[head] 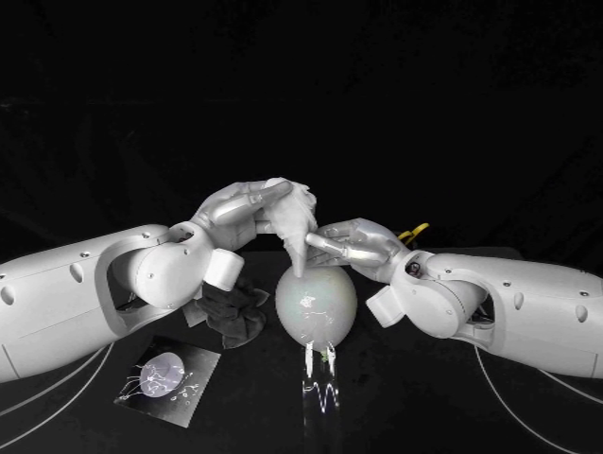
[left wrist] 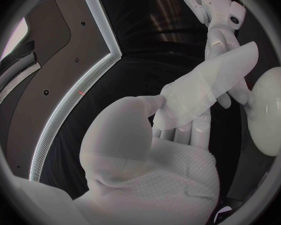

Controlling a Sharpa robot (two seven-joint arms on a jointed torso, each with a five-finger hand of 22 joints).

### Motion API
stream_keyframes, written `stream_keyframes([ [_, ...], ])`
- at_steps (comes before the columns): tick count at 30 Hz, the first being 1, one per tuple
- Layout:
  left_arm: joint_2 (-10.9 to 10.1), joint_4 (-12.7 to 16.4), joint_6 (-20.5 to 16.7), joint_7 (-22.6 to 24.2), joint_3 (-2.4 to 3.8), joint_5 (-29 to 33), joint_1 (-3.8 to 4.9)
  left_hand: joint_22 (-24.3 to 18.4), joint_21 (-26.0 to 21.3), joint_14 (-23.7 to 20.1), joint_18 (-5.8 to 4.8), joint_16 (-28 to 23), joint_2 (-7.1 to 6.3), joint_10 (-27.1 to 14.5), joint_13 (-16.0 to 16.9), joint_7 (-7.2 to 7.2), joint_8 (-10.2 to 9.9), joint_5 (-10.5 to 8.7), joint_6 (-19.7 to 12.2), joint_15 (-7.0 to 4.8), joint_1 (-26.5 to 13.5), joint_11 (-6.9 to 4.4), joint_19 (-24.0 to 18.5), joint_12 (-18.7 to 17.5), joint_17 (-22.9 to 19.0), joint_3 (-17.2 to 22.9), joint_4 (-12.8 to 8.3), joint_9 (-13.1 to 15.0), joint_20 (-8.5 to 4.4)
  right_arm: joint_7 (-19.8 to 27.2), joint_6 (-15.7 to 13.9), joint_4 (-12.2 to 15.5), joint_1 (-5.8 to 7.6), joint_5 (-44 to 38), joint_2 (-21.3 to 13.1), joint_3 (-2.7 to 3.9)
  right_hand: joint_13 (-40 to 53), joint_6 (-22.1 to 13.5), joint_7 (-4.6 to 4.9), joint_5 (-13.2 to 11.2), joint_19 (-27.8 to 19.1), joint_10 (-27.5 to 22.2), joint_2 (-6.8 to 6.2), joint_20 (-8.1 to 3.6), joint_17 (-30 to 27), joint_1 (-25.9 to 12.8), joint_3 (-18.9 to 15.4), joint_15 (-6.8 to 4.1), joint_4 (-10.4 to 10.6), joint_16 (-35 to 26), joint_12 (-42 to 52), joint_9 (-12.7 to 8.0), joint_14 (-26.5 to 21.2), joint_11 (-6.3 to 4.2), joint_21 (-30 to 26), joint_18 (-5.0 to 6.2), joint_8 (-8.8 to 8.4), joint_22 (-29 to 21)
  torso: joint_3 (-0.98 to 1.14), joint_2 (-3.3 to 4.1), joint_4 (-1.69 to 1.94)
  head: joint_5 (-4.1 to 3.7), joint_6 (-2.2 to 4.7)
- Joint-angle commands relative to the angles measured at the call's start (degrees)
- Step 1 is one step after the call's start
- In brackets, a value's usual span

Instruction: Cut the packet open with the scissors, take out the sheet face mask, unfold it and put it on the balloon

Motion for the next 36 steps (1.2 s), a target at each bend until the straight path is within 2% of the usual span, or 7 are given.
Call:
stream_keyframes([
  [1, 0.4, 0.2, 1.1, -0.1, -0.01, 0.1, 0.04, 0.1, -0.3, 0.3, 0.32, 0.1, 0.2, 0.1, 0.0, 0.54, 0.2, 0.2, 0.3, -0.35, -0.3, -0.16, 0.3, 0.1, 0.1, 0.2, -0.1, 0.1, 0.04, 0.6, 4.0, 0.8, 0.04, 1.3, 0.4, 0.11, 0.3, 1.8, -0.54, -0.2, 1.4, 2.4, 1.62, -0.19, 0.4, 0.9, 0.2, -0.69, -0.2, 0.8, 0.9, 0.3, 1.7, -1.05, 0.5, 1.02, 0.82, 0.1, 0.04, -0.02, -0.01, -0.03, -0.04],
  [10, 0.4, 0.0, 0.9, -0.3, -0.01, 0.1, 0.07, 0.1, -0.3, 0.4, 0.32, 0.2, 0.2, 0.1, 0.0, 0.54, 0.2, 0.2, 0.3, -0.36, -0.3, -0.16, 0.4, 0.1, 0.1, 0.2, -0.1, 0.1, 0.02, 1.3, 3.4, 1.7, 0.0, 2.3, 0.3, 0.11, -0.2, 4.3, -2.15, -0.2, 3.0, 5.9, 3.94, -0.78, 1.3, 4.4, -0.4, -1.67, -0.2, 0.9, 0.3, 0.3, 3.8, -2.49, 0.5, 1.06, 1.0, -0.9, 0.03, -0.01, -0.04, -0.02, -0.07],
  [21, 0.2, -0.2, 0.8, -0.3, -0.02, 0.0, 0.08, 0.1, -0.3, 0.4, 0.32, 0.2, 0.2, 0.2, 0.0, 0.53, 0.2, 0.2, 0.3, -0.37, -0.3, -0.17, 0.4, 0.2, 0.1, 0.2, -0.1, 0.1, 0.02, 2.0, -0.6, 2.9, -0.04, 3.0, -0.3, 0.11, 0.5, 9.4, -5.82, -0.1, 7.4, 13.8, 6.68, -2.92, 4.5, 11.2, 0.9, -4.48, -1.2, 3.6, 1.5, 2.6, 9.7, -5.99, 1.9, 1.12, 4.2, -1.3, 0.02, -0.03, -0.02, -0.15, -0.07],
  [27, 0.1, -0.3, 0.7, -0.3, -0.02, 0.0, 0.08, 0.1, -0.3, 0.4, 0.32, 0.2, 0.2, 0.2, 0.0, 0.53, 0.2, 0.2, 0.3, -0.37, -0.3, -0.17, 0.4, 0.2, 0.1, 0.2, -0.1, 0.1, 0.02, 2.0, -2.3, 3.1, -0.05, 3.1, -0.8, 0.11, 0.5, 8.5, -5.85, 1.7, 8.5, 14.8, 7.04, -3.42, 5.8, 15.7, 4.5, -4.86, -3.3, 3.5, 0.9, 4.3, 10.3, -6.32, 2.2, 1.04, 5.25, -1.5, 0.02, -0.06, -0.03, -0.13, -0.05],
  [30, 0.0, -0.5, 0.7, -0.3, -0.02, 0.0, 0.08, 0.1, -0.2, 0.4, 0.32, 0.2, 0.2, 0.2, 0.0, 0.53, 0.2, 0.2, 0.3, -0.38, -0.3, -0.18, 0.4, 0.2, 0.2, 0.2, -0.1, 0.1, 0.0, 1.7, -2.6, 3.4, -0.05, 3.0, -1.1, 0.11, 0.4, 7.5, -5.38, 6.4, 8.9, 15.2, 5.05, -3.51, 6.7, 16.6, 8.8, -4.86, -2.9, 2.5, 0.1, 6.0, 10.4, -6.14, 2.4, 0.98, 6.09, -1.7, 0.01, -0.03, -0.03, -0.13, -0.07],
  [33, 0.0, -0.6, 0.6, -0.2, -0.02, 0.0, 0.08, 0.1, -0.2, 0.4, 0.32, 0.2, 0.2, 0.2, 0.0, 0.53, 0.2, 0.2, 0.3, -0.38, -0.3, -0.18, 0.4, 0.2, 0.2, 0.2, -0.1, 0.1, 0.0, 1.5, -2.7, 3.7, -0.06, 2.7, -1.4, 0.11, 0.4, 5.9, -4.61, 9.3, 8.9, 15.0, -2.4, -3.36, 8.3, 14.5, 23.0, -4.54, -0.6, 0.1, -1.4, 8.8, 10.4, -5.55, 2.7, 0.96, 7.0, -1.8, 0.02, -0.02, -0.02, -0.06, -0.1],
  [36, 0.0, -0.8, 0.6, -0.2, -0.02, 0.0, 0.08, 0.1, -0.2, 0.4, 0.32, 0.2, 0.2, 0.2, 0.0, 0.53, 0.2, 0.2, 0.3, -0.38, -0.3, -0.18, 0.4, 0.2, 0.2, 0.2, -0.1, 0.1, 0.0, 1.3, -2.9, 4.0, -0.06, 2.6, -1.7, 0.11, 0.3, 5.3, -4.13, 8.6, 8.8, 14.2, -3.91, -3.33, 8.5, 14.0, 26.4, -4.32, -1.3, -0.5, -2.0, 9.1, 9.9, -5.18, 2.8, 0.93, 6.78, -1.7, 0.02, -0.02, -0.03, 0.08, -0.21],
])
